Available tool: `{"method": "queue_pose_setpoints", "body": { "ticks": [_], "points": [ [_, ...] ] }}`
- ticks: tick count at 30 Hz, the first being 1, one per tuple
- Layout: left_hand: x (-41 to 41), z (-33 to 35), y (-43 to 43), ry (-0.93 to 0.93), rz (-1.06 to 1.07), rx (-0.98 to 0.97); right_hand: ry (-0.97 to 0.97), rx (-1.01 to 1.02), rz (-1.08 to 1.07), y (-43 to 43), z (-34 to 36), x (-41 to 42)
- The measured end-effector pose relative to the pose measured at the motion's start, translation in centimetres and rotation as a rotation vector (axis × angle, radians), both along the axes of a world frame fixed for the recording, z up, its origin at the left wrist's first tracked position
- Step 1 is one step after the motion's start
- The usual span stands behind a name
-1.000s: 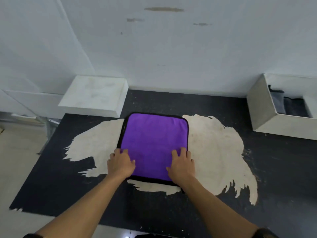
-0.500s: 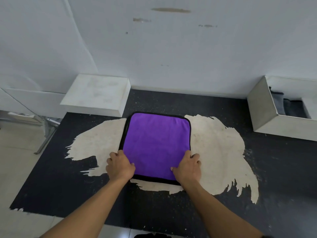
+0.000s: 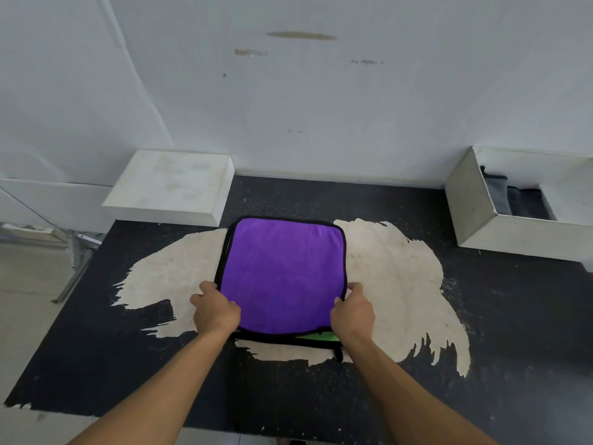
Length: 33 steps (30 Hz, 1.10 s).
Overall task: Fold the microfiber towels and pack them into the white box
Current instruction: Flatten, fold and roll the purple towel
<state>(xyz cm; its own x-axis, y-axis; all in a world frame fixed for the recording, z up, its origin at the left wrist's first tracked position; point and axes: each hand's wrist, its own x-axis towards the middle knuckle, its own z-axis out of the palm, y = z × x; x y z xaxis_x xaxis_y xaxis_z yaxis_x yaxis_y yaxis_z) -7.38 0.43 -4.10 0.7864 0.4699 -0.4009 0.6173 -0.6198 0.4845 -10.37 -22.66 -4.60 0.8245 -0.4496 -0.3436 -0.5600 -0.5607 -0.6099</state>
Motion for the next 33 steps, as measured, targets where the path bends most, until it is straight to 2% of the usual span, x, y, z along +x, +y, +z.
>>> {"method": "queue_pose_setpoints", "body": {
  "ticks": [5, 8, 11, 18, 24, 29, 33],
  "points": [
    [1.2, 0.5, 0.8, -0.066, 0.008, -0.027, 0.015, 0.102, -0.098, -1.3, 0.3, 0.7],
    [1.7, 0.6, 0.8, -0.113, 0.013, -0.069, 0.048, 0.116, -0.043, -1.8, 0.5, 1.0],
    [1.8, 0.7, 0.7, -0.073, 0.019, -0.125, 0.116, 0.147, 0.007, -2.1, 0.3, 1.5],
    [2.7, 0.9, 1.7, 0.028, -0.051, -0.205, 0.114, 0.45, -0.043, -2.4, 0.5, 2.4],
    [4.5, 2.0, 2.2, -0.067, 0.096, -0.238, 0.061, 0.615, -0.218, -2.4, 1.3, 3.7],
    [6.1, 2.6, 2.4, -0.076, 0.181, -0.306, 0.106, 0.631, -0.423, -2.8, 1.6, 5.3],
    [6.9, 1.8, 3.0, 0.063, 0.164, -0.37, 0.193, 0.582, -0.418, -3.3, 2.1, 5.5]
  ]
}}
